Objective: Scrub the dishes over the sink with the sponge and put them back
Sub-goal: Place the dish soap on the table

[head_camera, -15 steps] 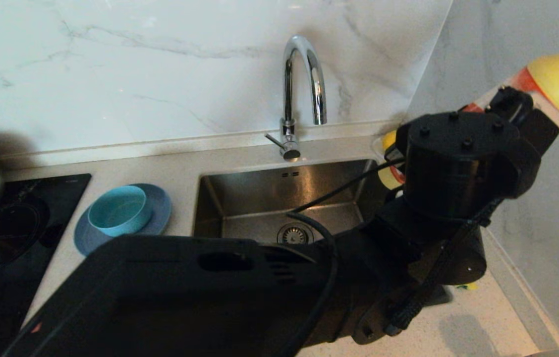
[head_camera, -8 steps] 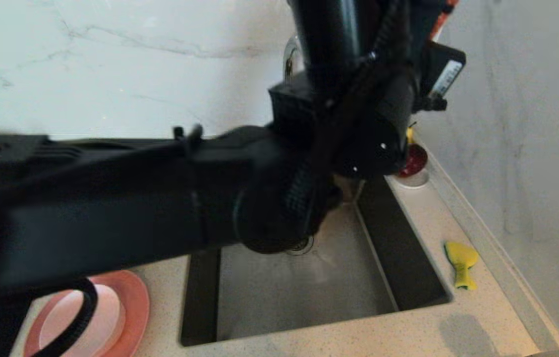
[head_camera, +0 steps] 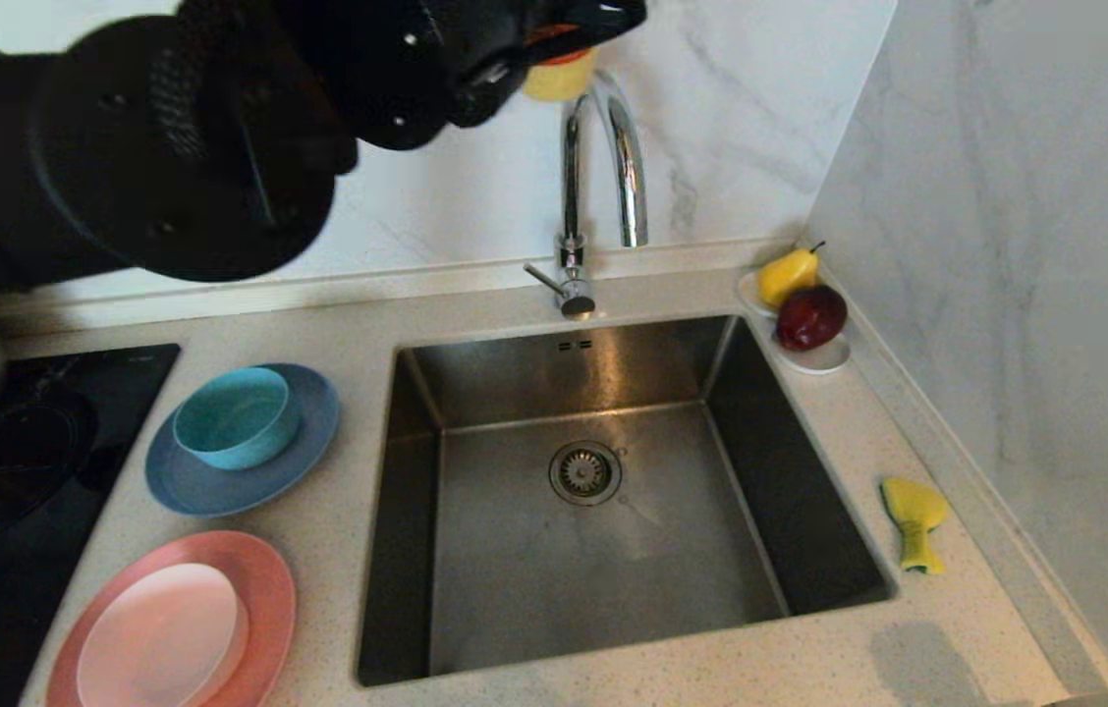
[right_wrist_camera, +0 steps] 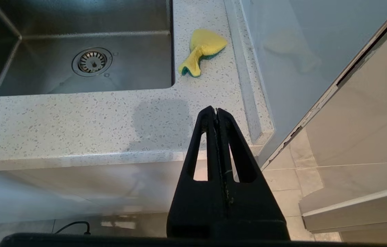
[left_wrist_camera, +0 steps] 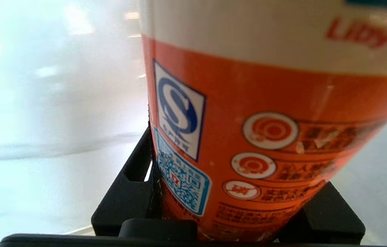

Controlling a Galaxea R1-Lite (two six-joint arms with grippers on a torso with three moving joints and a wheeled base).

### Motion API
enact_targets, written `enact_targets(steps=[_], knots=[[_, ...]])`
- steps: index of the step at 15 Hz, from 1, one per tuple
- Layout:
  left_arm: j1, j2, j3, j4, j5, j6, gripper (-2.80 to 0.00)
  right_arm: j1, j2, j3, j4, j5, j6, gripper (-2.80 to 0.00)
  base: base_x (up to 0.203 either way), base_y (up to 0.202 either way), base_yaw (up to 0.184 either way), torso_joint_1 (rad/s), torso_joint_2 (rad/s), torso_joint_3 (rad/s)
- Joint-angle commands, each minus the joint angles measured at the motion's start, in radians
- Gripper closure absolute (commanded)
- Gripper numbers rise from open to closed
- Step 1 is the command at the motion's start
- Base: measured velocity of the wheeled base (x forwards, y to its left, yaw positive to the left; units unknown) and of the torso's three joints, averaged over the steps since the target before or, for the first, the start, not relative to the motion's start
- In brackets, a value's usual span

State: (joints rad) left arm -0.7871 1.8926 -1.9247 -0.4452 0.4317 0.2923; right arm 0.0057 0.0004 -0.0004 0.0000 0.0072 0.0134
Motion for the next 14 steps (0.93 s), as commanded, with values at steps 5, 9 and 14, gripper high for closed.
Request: enact_targets(steps=[5, 9, 14], knots=[[0.362, -0.113, 0.012, 0.222, -0.020, -0.155, 0.00, 0.000, 0.000, -0.001, 0.000, 0.000, 0.000, 0.00, 0.000, 0.000, 0.000, 0.000, 0.00, 0.000], [0.535, -0.081, 0.046, 0.276, 0.026, -0.329, 0.00, 0.000, 0.000, -0.001, 0.000, 0.000, 0.000, 0.00, 0.000, 0.000, 0.000, 0.000, 0.00, 0.000], [0.633, 0.000, 0.082, 0.267, 0.099, -0.342, 0.00, 0.000, 0.000, 0.000, 0.000, 0.000, 0.000, 0.00, 0.000, 0.000, 0.000, 0.000, 0.00, 0.000]])
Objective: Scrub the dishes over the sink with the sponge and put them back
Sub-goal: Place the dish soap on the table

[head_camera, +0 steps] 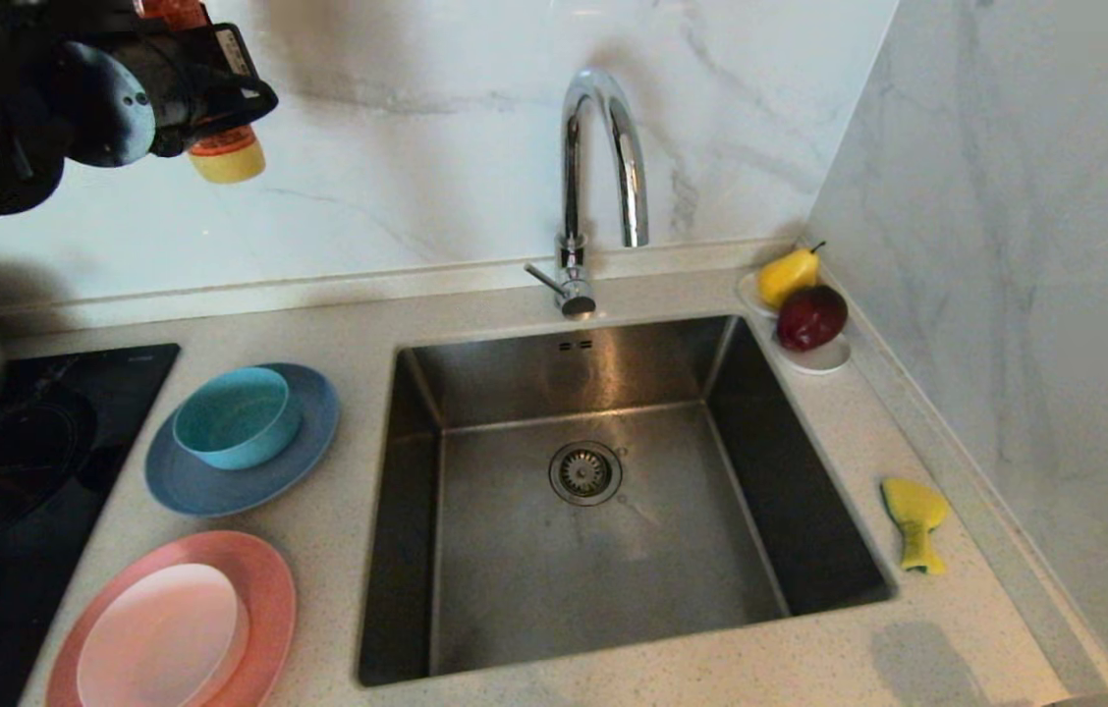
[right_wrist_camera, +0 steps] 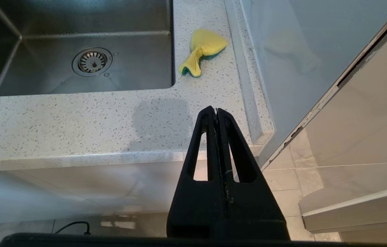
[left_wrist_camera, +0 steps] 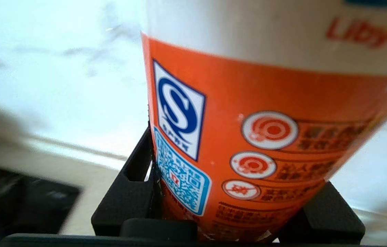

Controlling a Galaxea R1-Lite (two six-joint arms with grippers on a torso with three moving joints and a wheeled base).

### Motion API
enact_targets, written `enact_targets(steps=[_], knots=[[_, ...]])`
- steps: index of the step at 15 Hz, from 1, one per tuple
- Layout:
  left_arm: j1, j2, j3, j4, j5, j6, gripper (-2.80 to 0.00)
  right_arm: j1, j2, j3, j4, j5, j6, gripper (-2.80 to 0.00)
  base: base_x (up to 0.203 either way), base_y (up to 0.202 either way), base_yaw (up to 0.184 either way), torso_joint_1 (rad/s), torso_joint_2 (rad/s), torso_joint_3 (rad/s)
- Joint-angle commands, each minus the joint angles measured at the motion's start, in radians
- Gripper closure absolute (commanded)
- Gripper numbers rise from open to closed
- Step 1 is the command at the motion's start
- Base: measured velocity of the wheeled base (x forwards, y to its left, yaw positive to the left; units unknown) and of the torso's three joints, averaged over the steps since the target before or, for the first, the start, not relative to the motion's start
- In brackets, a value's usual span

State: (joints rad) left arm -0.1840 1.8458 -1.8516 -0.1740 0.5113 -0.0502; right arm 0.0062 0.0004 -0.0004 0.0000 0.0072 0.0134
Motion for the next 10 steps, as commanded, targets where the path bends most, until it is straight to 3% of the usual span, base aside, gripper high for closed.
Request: enact_targets(steps=[1, 3, 6, 10], knots=[[0.038, 0.070, 0.013, -0.007, 0.055, -0.003, 0.00, 0.000, 0.000, 0.000, 0.000, 0.000, 0.000, 0.00, 0.000, 0.000, 0.000, 0.000, 0.00, 0.000], [0.049, 0.131, 0.042, -0.042, 0.111, -0.019, 0.00, 0.000, 0.000, 0.000, 0.000, 0.000, 0.000, 0.00, 0.000, 0.000, 0.000, 0.000, 0.00, 0.000], [0.056, 0.218, 0.127, -0.214, 0.130, -0.024, 0.00, 0.000, 0.000, -0.001, 0.000, 0.000, 0.000, 0.00, 0.000, 0.000, 0.000, 0.000, 0.00, 0.000], [0.040, 0.321, 0.146, -0.316, 0.209, -0.035, 0.00, 0.001, 0.000, 0.000, 0.000, 0.000, 0.000, 0.00, 0.000, 0.000, 0.000, 0.000, 0.00, 0.000]])
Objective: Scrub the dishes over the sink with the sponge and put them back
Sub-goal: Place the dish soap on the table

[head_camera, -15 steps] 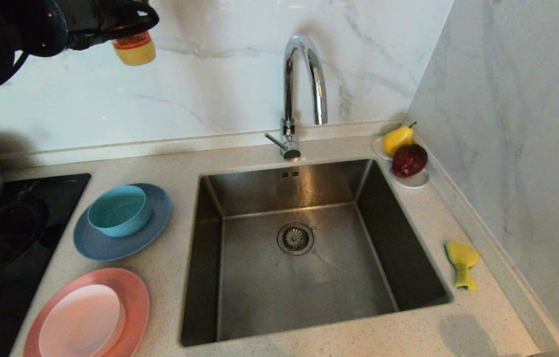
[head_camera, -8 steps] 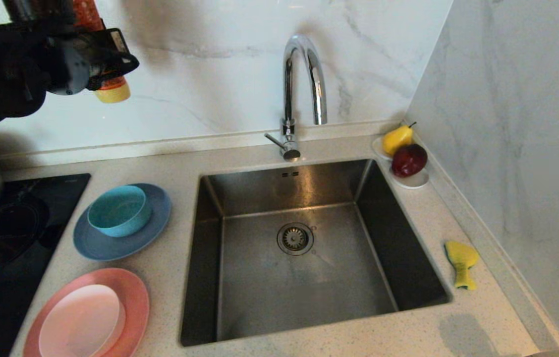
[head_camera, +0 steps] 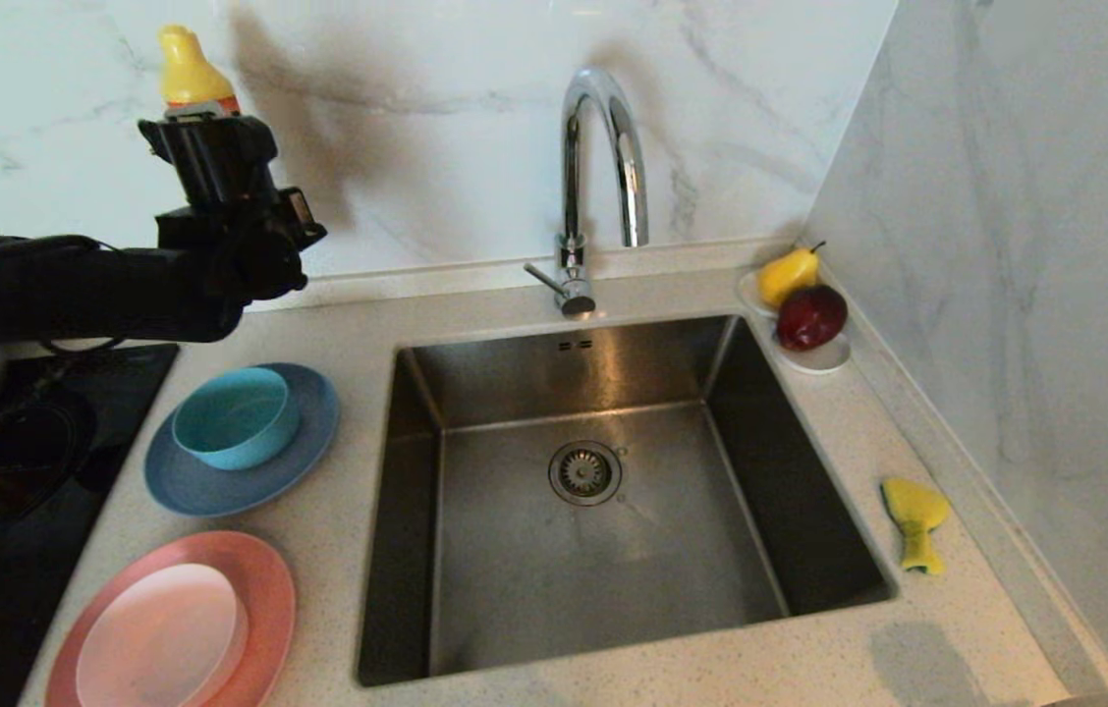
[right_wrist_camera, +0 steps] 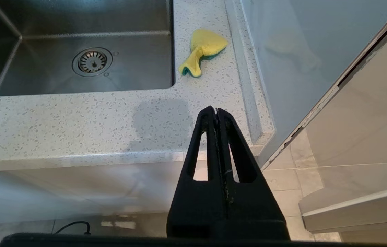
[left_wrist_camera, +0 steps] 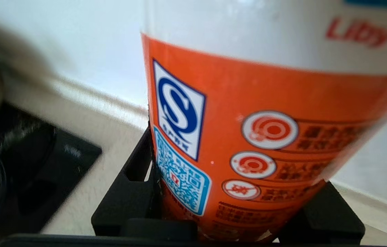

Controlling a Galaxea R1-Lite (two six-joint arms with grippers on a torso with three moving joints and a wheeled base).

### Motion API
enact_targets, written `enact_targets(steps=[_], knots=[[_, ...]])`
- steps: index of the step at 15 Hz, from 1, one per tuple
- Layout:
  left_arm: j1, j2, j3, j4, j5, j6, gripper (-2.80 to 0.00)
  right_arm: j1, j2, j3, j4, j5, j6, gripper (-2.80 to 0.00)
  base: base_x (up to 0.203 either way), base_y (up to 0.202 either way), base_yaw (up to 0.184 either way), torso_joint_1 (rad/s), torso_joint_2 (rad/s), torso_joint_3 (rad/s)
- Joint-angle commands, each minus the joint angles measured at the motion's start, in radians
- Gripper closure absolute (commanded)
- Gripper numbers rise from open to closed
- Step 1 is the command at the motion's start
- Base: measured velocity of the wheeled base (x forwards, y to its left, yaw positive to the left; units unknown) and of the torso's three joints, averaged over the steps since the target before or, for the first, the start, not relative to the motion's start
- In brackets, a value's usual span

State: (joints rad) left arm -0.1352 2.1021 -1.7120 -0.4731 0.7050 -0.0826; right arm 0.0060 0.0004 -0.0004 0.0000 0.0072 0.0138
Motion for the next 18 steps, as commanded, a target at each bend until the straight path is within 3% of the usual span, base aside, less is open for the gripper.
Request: enact_targets(steps=[1, 7, 10, 18], knots=[[-0.013, 0.087, 0.007, -0.033, 0.027, -0.008, 0.00, 0.000, 0.000, -0.001, 0.000, 0.000, 0.000, 0.00, 0.000, 0.000, 0.000, 0.000, 0.00, 0.000], [-0.031, 0.184, -0.056, -0.058, 0.052, -0.022, 0.00, 0.000, 0.000, 0.000, 0.000, 0.000, 0.000, 0.00, 0.000, 0.000, 0.000, 0.000, 0.00, 0.000], [-0.036, 0.226, -0.082, -0.065, 0.110, -0.035, 0.00, 0.000, 0.000, 0.000, 0.000, 0.000, 0.000, 0.00, 0.000, 0.000, 0.000, 0.000, 0.00, 0.000], [-0.035, 0.311, -0.118, -0.171, 0.111, -0.025, 0.00, 0.000, 0.000, 0.000, 0.000, 0.000, 0.000, 0.00, 0.000, 0.000, 0.000, 0.000, 0.00, 0.000]])
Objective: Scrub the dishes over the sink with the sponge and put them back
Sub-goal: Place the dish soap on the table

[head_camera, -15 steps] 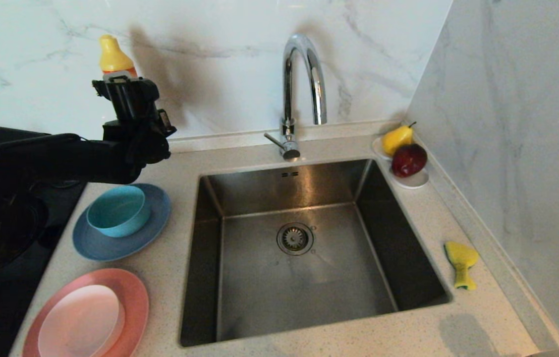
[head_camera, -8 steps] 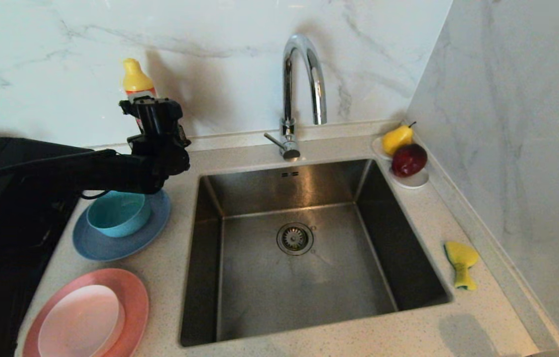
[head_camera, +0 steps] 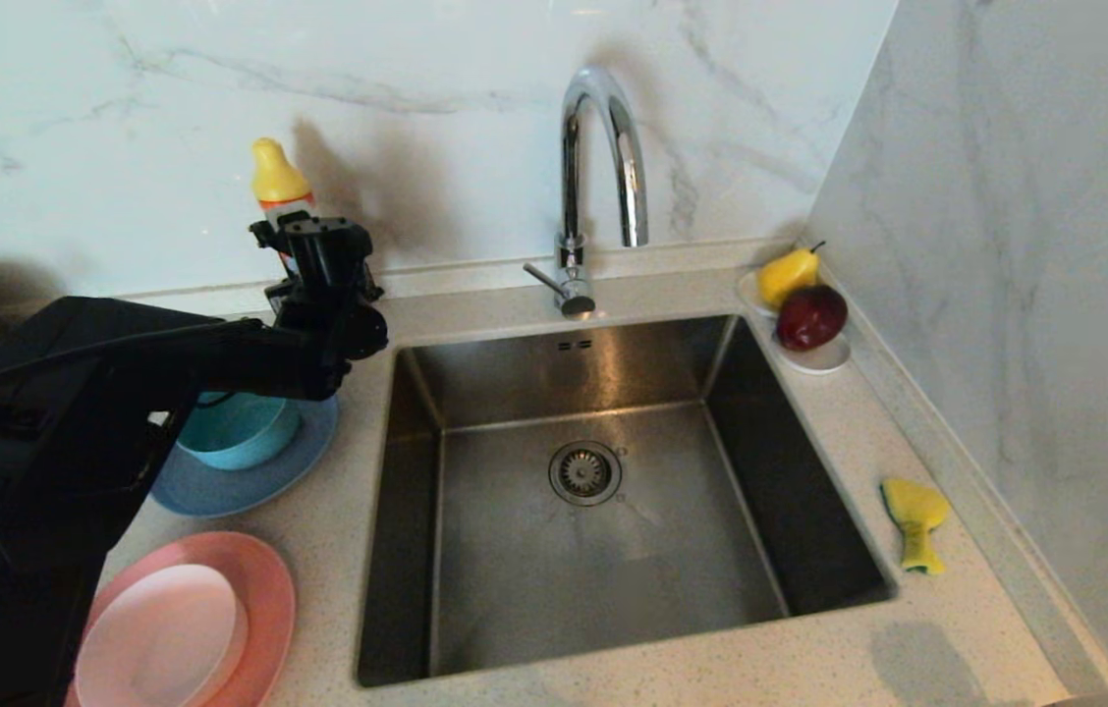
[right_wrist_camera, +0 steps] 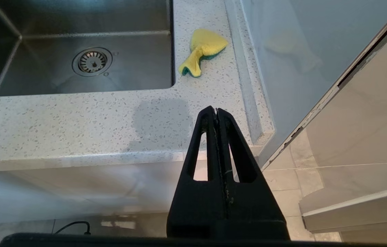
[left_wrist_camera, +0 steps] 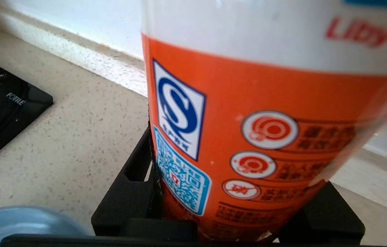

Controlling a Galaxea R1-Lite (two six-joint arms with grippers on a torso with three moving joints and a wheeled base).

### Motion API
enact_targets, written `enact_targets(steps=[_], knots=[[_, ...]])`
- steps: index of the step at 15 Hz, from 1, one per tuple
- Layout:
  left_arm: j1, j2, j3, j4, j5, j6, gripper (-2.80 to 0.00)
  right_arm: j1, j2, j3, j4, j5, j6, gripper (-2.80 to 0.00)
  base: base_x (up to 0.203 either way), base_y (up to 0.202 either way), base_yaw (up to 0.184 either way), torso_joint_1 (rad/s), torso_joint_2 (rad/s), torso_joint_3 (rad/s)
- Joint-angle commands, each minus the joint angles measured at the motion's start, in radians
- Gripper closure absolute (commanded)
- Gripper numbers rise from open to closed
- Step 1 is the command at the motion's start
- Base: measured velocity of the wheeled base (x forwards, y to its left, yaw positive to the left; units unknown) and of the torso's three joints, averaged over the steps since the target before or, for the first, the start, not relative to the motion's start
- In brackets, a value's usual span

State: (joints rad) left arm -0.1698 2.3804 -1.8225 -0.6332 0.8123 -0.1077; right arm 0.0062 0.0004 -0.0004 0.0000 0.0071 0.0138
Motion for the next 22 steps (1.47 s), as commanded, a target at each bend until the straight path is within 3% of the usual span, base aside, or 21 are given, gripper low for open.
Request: enact_targets(steps=[1, 4, 19, 20, 22], knots=[[-0.001, 0.045, -0.025, -0.013, 0.004, 0.001, 0.00, 0.001, 0.000, -0.001, 0.000, 0.001, 0.000, 0.00, 0.000, 0.000, 0.000, 0.000, 0.00, 0.000], [0.001, 0.077, -0.084, -0.015, 0.005, 0.005, 0.00, 0.001, 0.000, 0.000, 0.000, 0.001, 0.000, 0.00, 0.000, 0.000, 0.000, 0.000, 0.00, 0.000], [0.031, 0.100, -0.086, -0.042, 0.007, 0.009, 0.00, 0.000, 0.000, -0.001, 0.000, 0.001, 0.000, 0.00, 0.000, 0.000, 0.000, 0.000, 0.00, 0.000], [0.032, 0.100, -0.086, -0.042, 0.007, 0.006, -2.80, 0.000, 0.000, -0.001, 0.000, 0.001, 0.000, 0.00, 0.000, 0.000, 0.000, 0.000, 0.00, 0.000], [0.032, 0.089, -0.083, -0.042, 0.007, 0.000, -2.80, 0.000, 0.000, 0.000, 0.000, 0.001, 0.000, 0.00, 0.000, 0.000, 0.000, 0.000, 0.00, 0.000]])
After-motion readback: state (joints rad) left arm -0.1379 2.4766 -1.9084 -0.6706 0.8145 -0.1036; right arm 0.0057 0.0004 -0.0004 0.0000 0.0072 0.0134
